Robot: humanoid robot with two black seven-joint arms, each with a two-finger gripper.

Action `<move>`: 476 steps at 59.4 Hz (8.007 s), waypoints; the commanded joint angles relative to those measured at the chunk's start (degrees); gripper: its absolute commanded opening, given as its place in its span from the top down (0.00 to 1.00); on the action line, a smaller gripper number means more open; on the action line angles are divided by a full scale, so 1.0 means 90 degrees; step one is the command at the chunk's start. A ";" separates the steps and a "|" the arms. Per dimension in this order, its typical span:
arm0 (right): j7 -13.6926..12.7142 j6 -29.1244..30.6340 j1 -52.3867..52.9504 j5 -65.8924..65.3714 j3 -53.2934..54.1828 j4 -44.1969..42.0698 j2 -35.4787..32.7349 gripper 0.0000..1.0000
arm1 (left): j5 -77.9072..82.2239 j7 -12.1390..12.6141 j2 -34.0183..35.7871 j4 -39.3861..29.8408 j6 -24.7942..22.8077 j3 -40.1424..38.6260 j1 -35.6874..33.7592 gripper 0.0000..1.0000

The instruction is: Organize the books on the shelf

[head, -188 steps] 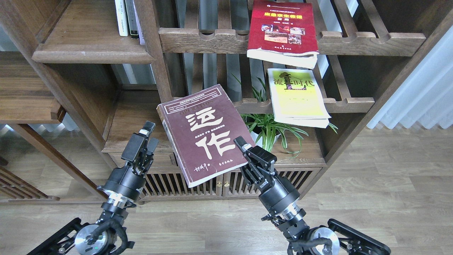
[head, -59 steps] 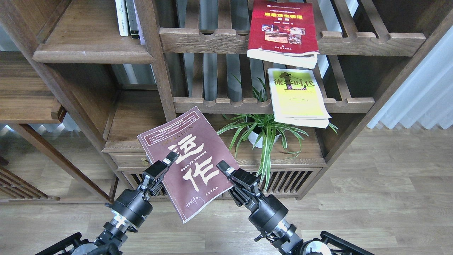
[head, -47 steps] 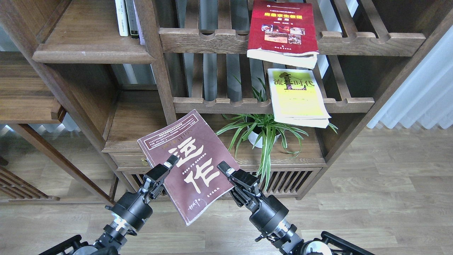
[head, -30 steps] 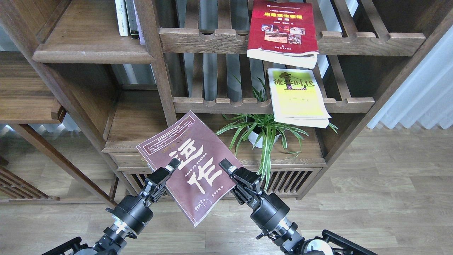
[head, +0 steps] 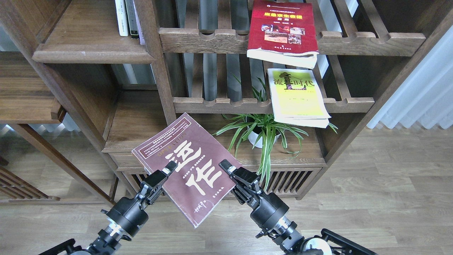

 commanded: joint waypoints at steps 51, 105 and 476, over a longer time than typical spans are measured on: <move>-0.0015 0.0001 0.0139 -0.0520 0.0307 -0.0772 0.0334 0.14 | 0.0563 -0.0121 0.0246 -0.0200 -0.0008 -0.0446 0.0137 0.94; -0.0015 0.0001 0.0207 -0.0657 0.0443 -0.1182 0.0530 0.14 | 0.1862 0.1295 0.0588 -0.0181 -0.0008 -0.2359 0.0625 1.00; -0.0025 0.0001 0.0539 -0.1604 -0.0387 -0.1338 0.1194 0.07 | 0.8386 -0.0746 -0.0799 0.3071 0.2117 -0.5719 -0.4697 1.00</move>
